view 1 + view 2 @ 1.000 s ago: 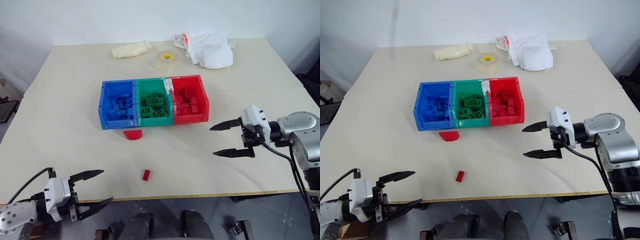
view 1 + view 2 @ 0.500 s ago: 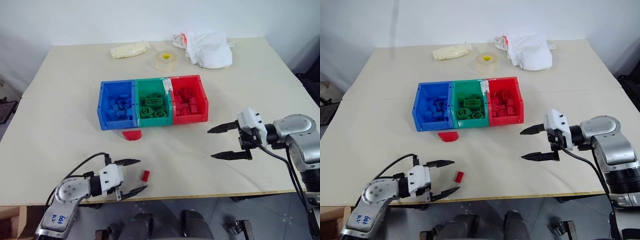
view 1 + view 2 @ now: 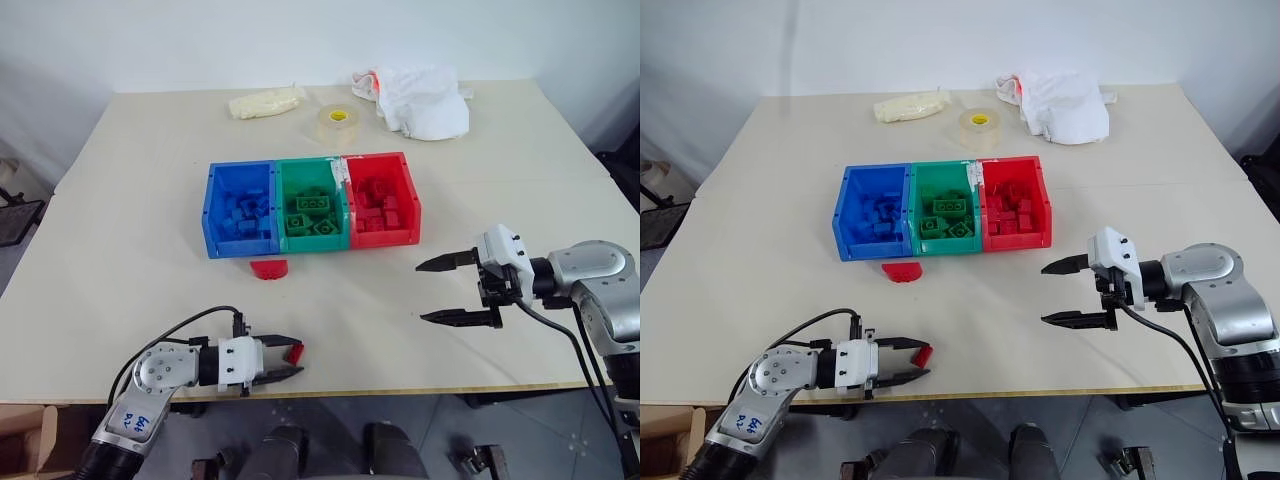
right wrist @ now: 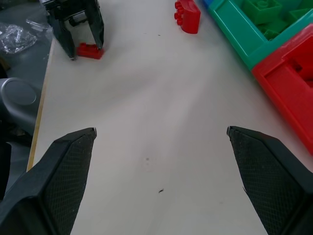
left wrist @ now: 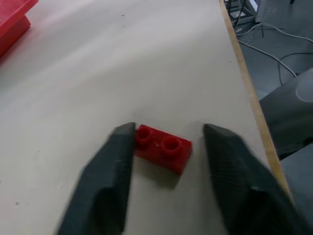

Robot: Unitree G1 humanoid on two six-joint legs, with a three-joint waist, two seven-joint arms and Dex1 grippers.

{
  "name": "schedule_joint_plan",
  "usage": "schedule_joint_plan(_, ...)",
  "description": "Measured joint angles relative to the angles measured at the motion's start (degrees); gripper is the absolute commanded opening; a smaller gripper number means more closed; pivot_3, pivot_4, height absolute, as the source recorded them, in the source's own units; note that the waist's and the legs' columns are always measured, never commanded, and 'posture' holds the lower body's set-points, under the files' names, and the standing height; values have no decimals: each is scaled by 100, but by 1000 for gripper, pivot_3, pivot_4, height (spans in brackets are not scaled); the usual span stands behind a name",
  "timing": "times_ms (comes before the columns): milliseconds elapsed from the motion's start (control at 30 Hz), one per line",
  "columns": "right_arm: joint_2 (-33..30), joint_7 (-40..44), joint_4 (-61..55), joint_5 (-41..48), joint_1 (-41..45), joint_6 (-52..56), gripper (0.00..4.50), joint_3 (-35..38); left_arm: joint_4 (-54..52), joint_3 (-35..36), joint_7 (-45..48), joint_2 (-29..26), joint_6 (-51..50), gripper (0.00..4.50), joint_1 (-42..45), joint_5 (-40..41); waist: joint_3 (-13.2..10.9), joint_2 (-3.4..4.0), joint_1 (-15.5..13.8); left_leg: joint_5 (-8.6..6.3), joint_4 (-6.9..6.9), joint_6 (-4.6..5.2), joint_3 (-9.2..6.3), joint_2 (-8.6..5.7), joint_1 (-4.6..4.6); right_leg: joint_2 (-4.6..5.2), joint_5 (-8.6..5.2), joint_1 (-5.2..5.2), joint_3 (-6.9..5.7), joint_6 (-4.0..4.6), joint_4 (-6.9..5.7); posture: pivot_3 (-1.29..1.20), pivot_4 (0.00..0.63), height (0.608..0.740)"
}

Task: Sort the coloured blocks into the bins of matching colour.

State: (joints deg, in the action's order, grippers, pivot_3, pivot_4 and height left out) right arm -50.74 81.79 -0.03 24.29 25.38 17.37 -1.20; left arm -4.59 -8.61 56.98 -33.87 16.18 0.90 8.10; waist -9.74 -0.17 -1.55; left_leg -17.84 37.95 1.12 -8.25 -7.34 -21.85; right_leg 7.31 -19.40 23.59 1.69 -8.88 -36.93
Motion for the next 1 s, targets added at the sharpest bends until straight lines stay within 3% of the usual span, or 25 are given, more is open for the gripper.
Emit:
schedule_joint_plan(67,0,-6,0,0,-23,-3,4500,19,51,-43,-4,14,-14,1125,53,34,0,0,2,-1,0,1,1,0,1,0,1,0,0,-1,1,0,150,740)
schedule_joint_plan(300,-2,-70,-12,2,-172,-67,4500,204,194,-40,-214,168,-267,1125,192,96,2,3,3,-1,-1,1,2,0,4,-1,1,-1,1,-2,-2,0,150,740)
schedule_joint_plan(433,-4,-182,-118,67,-388,-65,4500,400,328,-41,-687,682,-806,1125,798,70,-3,-4,-66,-1,6,4,0,-3,0,-2,4,-1,1,-8,-3,0,150,740)
schedule_joint_plan(933,-5,-570,-655,225,-992,51,4500,800,108,4,-589,512,-1620,1125,1073,292,-4,-6,16,-12,1,3,6,5,0,-6,5,6,2,-9,-3,0,150,740)
schedule_joint_plan(1000,-6,-584,-655,226,-1029,59,4500,826,-142,146,-509,354,-1873,1468,956,499,-4,-6,28,-13,-2,3,7,6,0,-6,5,8,4,-9,-2,0,150,740)
